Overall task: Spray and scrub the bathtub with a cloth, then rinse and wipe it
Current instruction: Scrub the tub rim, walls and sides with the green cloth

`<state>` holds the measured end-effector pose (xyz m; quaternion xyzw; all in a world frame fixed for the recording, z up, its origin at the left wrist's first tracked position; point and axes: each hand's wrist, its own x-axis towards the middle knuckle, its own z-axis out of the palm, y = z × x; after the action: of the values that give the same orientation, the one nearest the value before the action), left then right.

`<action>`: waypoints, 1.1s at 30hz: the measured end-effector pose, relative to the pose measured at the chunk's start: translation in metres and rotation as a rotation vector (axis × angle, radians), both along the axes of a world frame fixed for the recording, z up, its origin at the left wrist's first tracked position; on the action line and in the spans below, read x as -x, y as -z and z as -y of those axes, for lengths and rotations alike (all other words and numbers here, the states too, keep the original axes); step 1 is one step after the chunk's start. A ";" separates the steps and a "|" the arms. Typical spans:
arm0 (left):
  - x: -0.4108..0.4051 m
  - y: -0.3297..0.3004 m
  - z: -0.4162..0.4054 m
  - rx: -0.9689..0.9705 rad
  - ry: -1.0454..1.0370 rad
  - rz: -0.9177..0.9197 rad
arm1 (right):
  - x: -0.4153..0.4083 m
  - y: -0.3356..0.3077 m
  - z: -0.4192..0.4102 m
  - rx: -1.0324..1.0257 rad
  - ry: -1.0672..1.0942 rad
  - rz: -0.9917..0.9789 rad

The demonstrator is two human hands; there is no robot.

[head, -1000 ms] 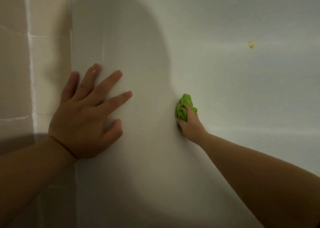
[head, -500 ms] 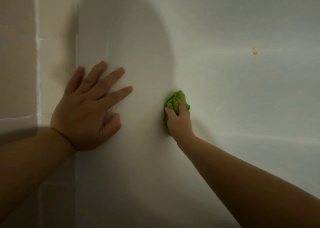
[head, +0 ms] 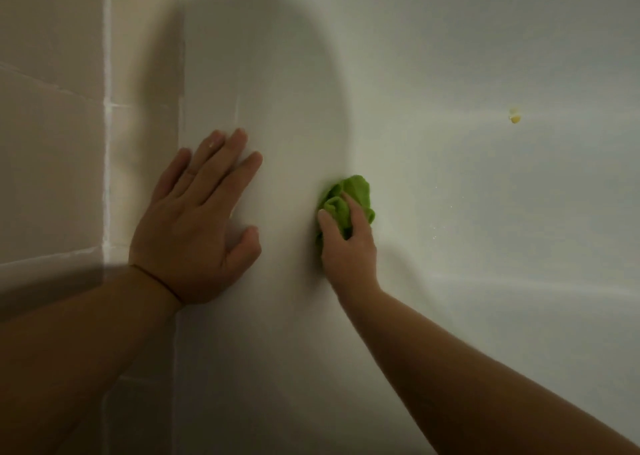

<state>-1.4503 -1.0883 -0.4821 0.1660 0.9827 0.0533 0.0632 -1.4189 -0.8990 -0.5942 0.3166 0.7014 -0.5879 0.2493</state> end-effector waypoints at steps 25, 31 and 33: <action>0.036 0.005 -0.001 -0.023 -0.188 -0.001 | 0.121 -0.030 0.036 -0.070 -0.056 -0.442; 0.050 0.007 -0.005 -0.031 -0.221 -0.012 | 0.056 -0.018 0.033 -0.022 0.027 -0.277; 0.055 0.008 -0.006 -0.025 -0.222 -0.002 | 0.035 -0.031 0.036 -0.016 -0.031 -0.233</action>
<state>-1.5052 -1.0827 -0.4903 0.0569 0.9943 0.0720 0.0540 -1.4539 -0.9352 -0.5628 0.2372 0.7353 -0.6110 0.1726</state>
